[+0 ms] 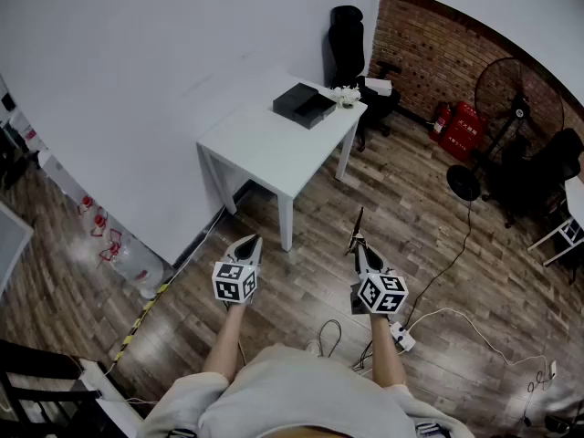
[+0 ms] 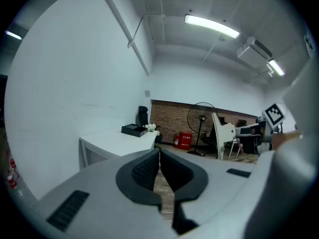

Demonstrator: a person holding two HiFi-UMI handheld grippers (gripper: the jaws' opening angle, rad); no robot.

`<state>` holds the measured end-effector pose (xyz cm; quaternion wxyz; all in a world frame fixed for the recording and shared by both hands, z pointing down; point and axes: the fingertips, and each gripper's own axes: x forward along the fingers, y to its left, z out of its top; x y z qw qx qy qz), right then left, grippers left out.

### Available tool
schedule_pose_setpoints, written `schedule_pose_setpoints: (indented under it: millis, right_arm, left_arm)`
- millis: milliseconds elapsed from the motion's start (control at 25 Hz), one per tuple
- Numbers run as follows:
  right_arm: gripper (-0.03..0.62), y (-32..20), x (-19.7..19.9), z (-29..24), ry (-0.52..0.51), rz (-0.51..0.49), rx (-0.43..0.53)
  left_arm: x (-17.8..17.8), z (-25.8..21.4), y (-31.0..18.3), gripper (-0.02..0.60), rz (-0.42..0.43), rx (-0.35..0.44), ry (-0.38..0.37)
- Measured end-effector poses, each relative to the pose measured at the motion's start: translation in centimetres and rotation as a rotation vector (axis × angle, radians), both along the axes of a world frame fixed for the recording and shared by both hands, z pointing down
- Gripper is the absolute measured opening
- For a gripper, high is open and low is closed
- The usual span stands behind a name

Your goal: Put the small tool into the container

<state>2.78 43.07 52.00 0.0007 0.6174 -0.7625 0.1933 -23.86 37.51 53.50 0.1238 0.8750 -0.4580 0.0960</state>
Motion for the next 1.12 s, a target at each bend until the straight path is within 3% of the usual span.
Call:
schedule_pose_setpoints:
  millis: [560,1120]
  right_arm:
    - [0.002,-0.3,0.6,0.4,0.004,-0.029,-0.005]
    - [0.002,-0.1,3.4,0.8,-0.009,-0.073,0.001]
  left_arm:
    - [1.1,0.0,0.4,0.014,-0.010,-0.007,-0.004]
    - [4.8,0.4,2.0,0.014,-0.029,-0.014,-0.010]
